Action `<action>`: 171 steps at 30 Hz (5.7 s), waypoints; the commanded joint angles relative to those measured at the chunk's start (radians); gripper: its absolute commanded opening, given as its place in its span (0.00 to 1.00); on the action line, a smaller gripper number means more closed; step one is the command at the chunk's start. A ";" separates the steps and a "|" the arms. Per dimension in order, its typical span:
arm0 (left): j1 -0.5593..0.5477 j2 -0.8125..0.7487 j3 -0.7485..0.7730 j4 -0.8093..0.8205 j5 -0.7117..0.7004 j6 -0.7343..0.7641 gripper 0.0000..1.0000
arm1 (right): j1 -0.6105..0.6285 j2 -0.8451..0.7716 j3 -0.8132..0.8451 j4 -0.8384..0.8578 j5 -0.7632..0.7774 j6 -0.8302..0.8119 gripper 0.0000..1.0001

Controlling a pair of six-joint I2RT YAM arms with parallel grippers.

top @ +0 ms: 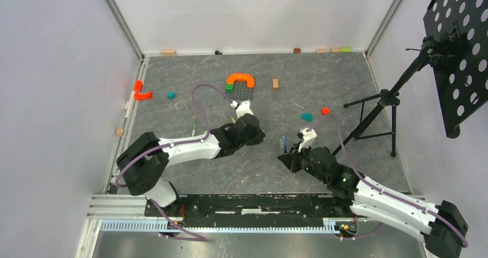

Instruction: Insert the pens into the pen caps

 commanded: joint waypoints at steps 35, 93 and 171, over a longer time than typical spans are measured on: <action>-0.002 -0.246 -0.110 0.257 0.131 0.014 0.02 | -0.003 0.315 0.001 0.503 -0.224 -0.019 0.00; 0.000 -0.310 -0.200 0.372 0.124 0.016 0.02 | -0.002 0.387 0.037 0.515 -0.235 -0.006 0.00; -0.001 -0.361 -0.274 0.484 0.154 0.104 0.02 | -0.007 0.414 0.150 0.403 -0.200 -0.023 0.00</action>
